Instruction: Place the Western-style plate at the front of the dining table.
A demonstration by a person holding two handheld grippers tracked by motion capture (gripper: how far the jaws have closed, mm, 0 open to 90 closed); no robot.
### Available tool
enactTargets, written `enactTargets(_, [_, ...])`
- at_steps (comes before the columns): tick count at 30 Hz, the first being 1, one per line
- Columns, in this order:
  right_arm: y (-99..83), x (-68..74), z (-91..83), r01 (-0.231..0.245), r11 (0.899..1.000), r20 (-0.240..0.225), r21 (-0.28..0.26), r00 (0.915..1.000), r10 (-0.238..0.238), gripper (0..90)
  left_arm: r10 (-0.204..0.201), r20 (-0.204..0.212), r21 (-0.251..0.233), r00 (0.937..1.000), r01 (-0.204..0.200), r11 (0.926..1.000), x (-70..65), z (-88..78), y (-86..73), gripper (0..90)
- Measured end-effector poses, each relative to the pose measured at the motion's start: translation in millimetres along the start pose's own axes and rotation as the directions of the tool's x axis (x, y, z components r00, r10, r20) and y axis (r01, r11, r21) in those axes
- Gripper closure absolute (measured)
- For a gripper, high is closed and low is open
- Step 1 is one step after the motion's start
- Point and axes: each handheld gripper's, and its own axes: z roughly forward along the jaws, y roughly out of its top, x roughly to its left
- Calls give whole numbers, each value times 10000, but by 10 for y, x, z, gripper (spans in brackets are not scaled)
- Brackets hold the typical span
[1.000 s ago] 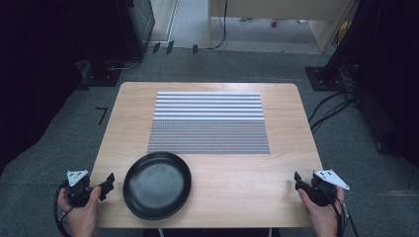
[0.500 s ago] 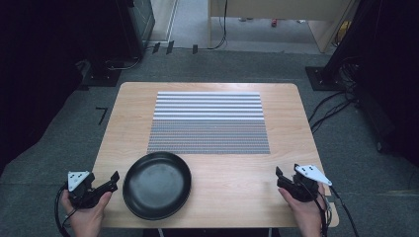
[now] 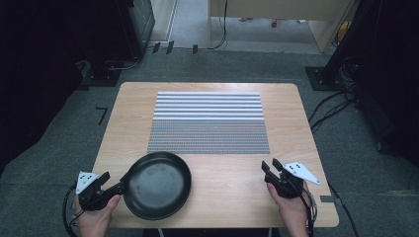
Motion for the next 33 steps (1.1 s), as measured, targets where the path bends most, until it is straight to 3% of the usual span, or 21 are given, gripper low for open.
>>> enactTargets(2, [9,67,32,-180,9994,-174,289,9997,185,595,18,60,-22,10000,-17,10000,-13,-7,-4,310])
enactTargets(6, [27,186,71,-153,9995,-361,262,9992,162,603,90,183,27,9998,-91,10000,-39,-3,-15,339])
enactTargets(10, [44,327,120,-271,9996,-1041,96,9942,280,651,167,299,112,9994,-170,9998,-64,12,-31,389])
enactTargets(16, [76,520,178,-71,9999,-1408,108,9900,85,664,173,462,120,9988,-179,9998,-70,13,-39,444])
enactTargets(27, [101,900,335,262,9975,-2034,650,9790,-125,680,383,649,249,9972,-400,9989,-97,33,-64,520])
enactTargets(33, [88,1126,448,344,9939,-2657,1046,9640,-54,708,369,834,259,9958,-392,9989,-95,28,-67,543])
